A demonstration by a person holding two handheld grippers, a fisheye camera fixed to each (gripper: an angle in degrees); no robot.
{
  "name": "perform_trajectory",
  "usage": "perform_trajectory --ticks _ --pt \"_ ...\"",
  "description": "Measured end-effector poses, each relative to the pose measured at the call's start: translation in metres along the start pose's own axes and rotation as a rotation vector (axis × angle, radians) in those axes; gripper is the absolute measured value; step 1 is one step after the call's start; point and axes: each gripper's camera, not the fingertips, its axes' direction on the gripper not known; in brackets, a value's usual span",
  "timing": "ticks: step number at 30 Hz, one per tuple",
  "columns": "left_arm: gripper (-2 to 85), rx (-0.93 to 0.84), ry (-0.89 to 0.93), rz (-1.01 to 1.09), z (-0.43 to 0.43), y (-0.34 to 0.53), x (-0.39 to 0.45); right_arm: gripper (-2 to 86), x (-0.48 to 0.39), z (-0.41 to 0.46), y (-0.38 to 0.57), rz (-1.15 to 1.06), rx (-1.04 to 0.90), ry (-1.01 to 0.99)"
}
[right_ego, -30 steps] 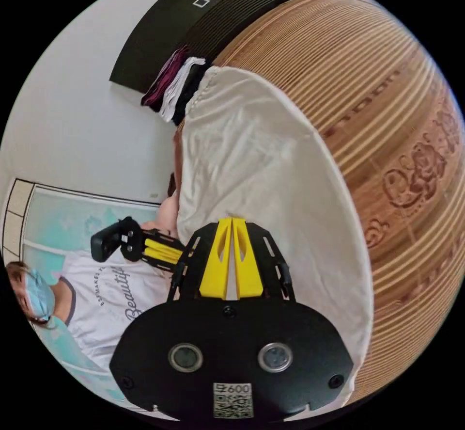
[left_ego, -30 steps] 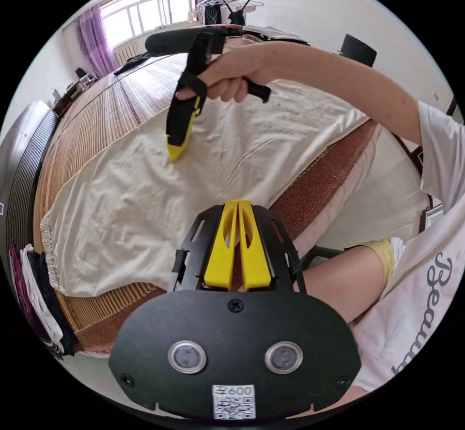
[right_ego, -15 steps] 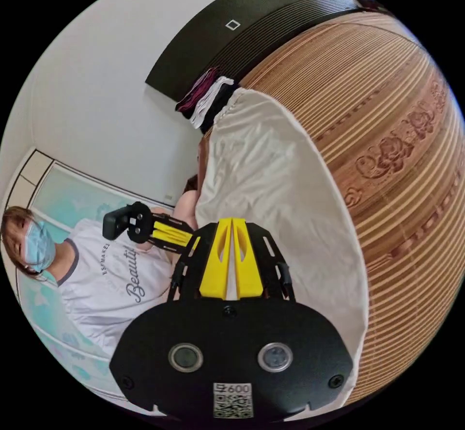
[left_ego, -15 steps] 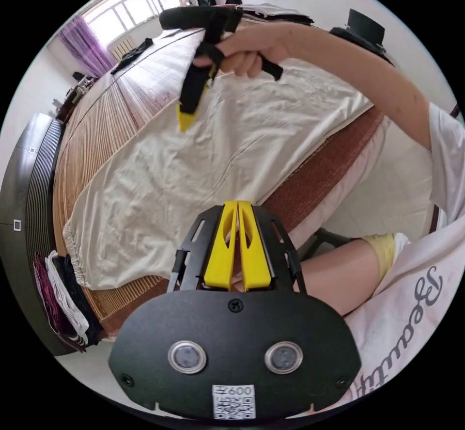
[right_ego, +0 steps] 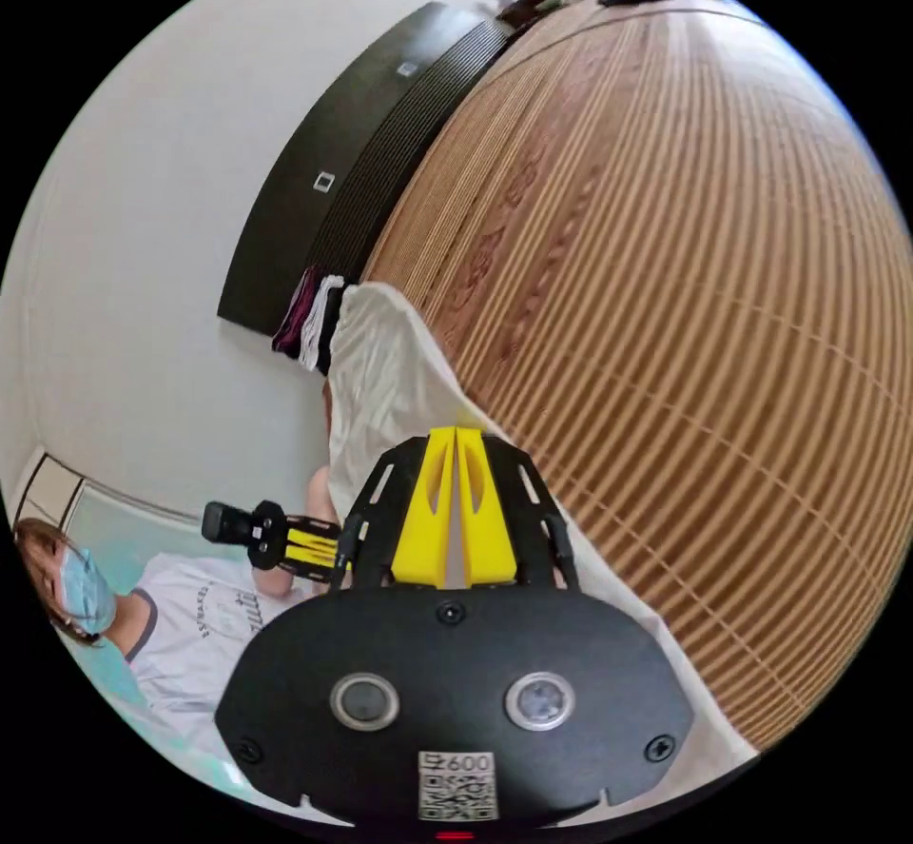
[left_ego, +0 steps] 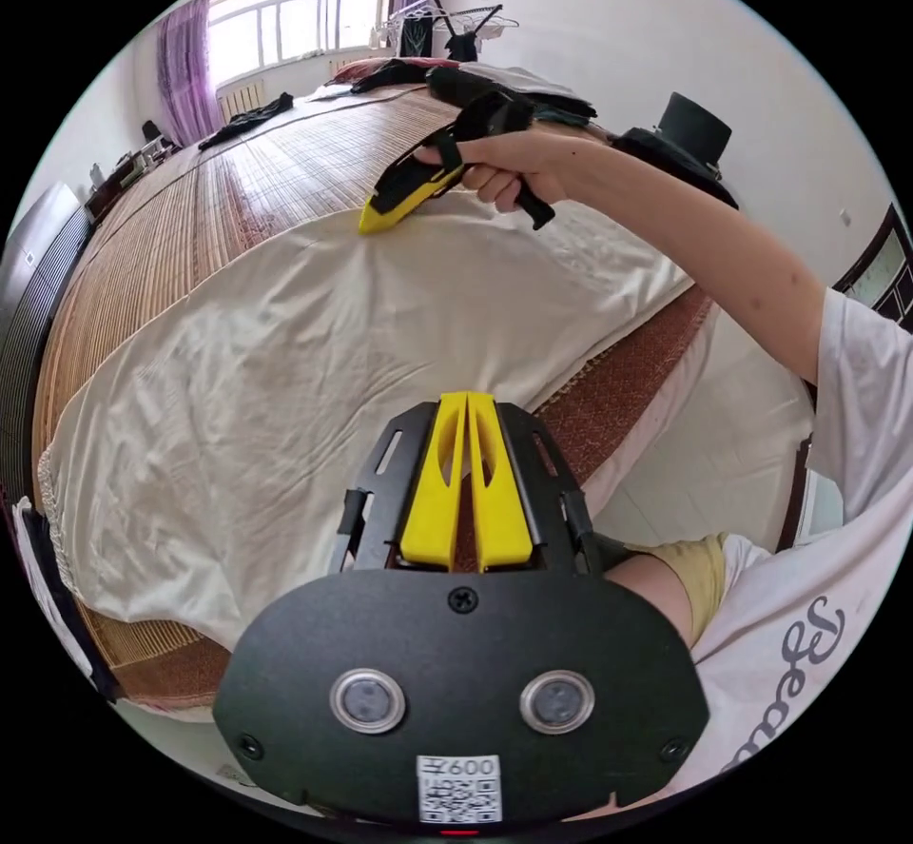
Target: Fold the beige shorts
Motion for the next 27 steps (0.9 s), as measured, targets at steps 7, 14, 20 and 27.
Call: perform_trajectory --ticks 7,14,20,27 --pt "0.7 0.007 -0.178 0.134 0.022 0.034 0.024 -0.9 -0.094 -0.031 0.056 -0.198 0.143 0.135" --pt "0.7 0.21 -0.364 0.216 0.027 0.066 0.072 -0.8 -0.178 0.033 0.123 -0.219 -0.149 -0.097" --pt "0.7 0.217 -0.298 0.222 0.073 0.092 0.077 -0.8 -0.199 0.041 0.131 -0.098 -0.091 -0.026" --pt "0.7 0.178 -0.153 0.163 0.096 0.125 0.038 -0.8 -0.202 0.025 0.072 -0.005 -0.041 0.007"
